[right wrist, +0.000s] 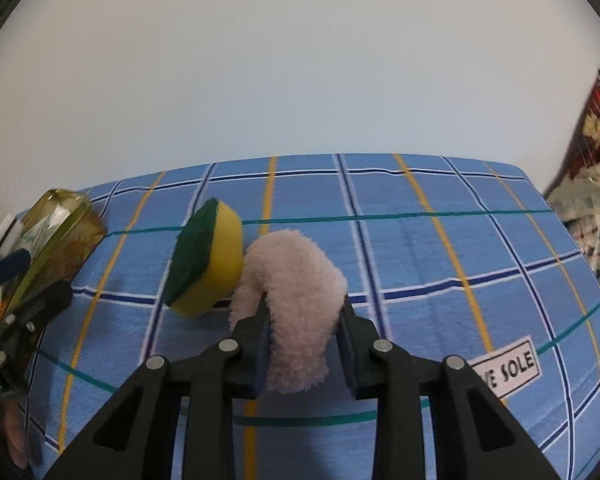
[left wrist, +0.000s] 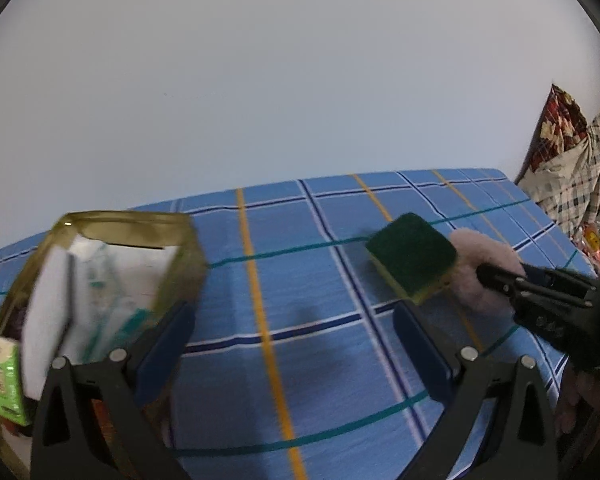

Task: Organize soft objects
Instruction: 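Grasp the yellow-green scouring sponge with the left gripper while the right holds the pink puff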

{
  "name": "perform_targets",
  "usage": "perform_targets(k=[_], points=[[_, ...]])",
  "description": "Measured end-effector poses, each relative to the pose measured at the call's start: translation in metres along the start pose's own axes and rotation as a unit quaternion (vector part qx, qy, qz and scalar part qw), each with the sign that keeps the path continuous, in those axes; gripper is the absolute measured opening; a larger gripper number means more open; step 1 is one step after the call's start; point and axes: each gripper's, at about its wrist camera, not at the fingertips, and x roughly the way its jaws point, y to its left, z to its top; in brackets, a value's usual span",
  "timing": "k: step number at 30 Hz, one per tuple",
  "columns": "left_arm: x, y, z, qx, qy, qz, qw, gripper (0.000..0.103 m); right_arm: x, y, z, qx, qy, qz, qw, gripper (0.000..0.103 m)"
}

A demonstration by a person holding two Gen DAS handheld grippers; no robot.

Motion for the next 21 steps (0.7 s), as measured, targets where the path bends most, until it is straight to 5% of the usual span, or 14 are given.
perform_targets(k=[2, 5, 21], points=[[0.006, -0.005, 0.002, -0.001, 0.004, -0.007, 1.0, 0.101, 0.001, -0.015, 0.001, 0.054, 0.008, 0.068, 0.996, 0.031], [0.012, -0.012, 0.004, 0.003, 0.007, -0.009, 0.9999, 0.101, -0.013, -0.019, 0.004, 0.035, -0.023, 0.004, 0.999, 0.031], [0.055, -0.077, 0.026, 0.039, 0.03, -0.049, 0.9976, 0.101, -0.007, -0.018, 0.009, 0.019, -0.043, -0.108, 0.993, 0.031]])
